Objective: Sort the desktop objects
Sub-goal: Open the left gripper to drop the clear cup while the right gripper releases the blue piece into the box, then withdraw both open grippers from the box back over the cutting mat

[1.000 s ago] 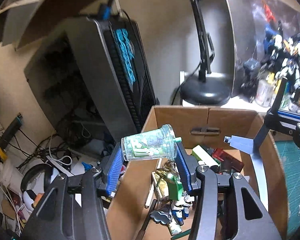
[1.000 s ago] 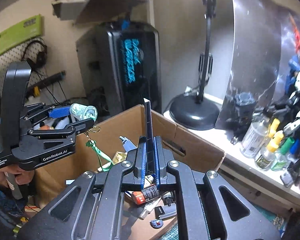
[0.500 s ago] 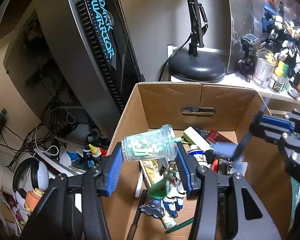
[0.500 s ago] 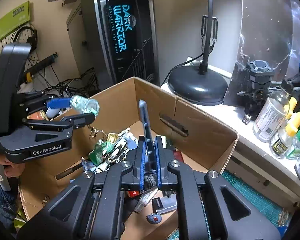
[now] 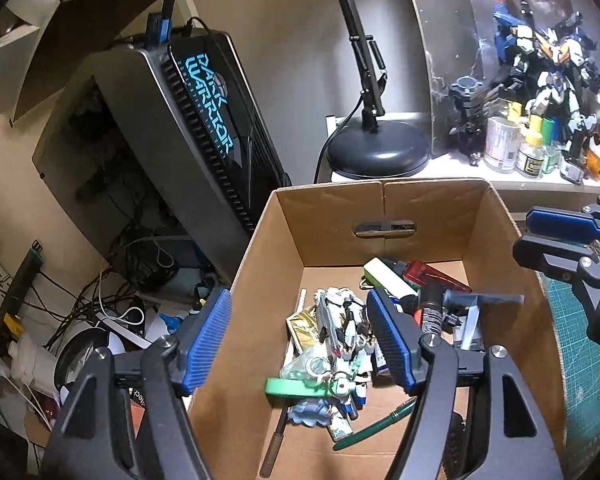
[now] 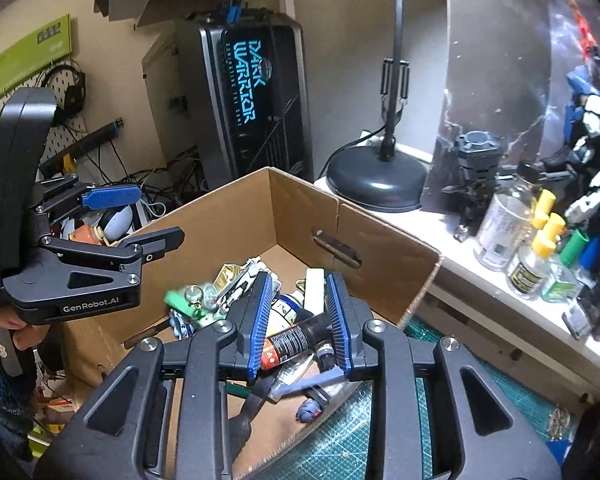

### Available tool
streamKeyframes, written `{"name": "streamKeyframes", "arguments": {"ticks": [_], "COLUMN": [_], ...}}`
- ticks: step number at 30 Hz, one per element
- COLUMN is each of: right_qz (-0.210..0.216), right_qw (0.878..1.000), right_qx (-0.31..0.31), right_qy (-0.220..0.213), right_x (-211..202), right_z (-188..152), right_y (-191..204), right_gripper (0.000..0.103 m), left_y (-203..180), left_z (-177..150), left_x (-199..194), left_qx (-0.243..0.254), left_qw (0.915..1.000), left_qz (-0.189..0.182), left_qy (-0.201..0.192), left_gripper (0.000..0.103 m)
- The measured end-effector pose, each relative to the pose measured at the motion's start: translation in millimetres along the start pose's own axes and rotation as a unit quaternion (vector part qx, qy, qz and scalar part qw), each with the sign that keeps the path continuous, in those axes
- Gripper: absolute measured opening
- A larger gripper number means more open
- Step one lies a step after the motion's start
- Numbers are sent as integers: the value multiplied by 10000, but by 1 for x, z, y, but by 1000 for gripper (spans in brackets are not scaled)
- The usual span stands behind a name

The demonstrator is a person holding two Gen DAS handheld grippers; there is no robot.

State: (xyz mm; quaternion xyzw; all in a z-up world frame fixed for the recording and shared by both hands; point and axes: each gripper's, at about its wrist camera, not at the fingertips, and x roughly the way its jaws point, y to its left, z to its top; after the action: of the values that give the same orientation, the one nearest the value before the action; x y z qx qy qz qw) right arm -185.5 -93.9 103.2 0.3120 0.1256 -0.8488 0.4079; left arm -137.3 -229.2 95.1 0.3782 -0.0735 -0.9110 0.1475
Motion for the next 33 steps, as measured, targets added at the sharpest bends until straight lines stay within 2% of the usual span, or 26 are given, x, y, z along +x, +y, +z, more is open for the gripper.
{"name": "streamKeyframes", "arguments": {"ticks": [4,8,21,33], "right_qz": [5,-5,0,-49], "right_qw": [10000,10000,9997,9988], "right_qx": [5,-30,-72,-155], "right_qy": [-30,-85,-239,-466], "right_x": [-9,-18,-47,-79], "right_z": [-5,-9,-14,-18], "right_y": [1,5,13,23], "right_gripper": [27,34,34,33], "left_y": [-4,-6,-9,-15], "left_z": [-4,-9,-17,-19], "left_x": [-7,-13,-34,-69], "left_qx": [15,11,-29,-36], "left_qw": [10000,10000,9999,9990], "left_qz": [39,57,3,-45], "left_qy": [-2,-20,-150,-454], "left_gripper": [72,72,72,72]}}
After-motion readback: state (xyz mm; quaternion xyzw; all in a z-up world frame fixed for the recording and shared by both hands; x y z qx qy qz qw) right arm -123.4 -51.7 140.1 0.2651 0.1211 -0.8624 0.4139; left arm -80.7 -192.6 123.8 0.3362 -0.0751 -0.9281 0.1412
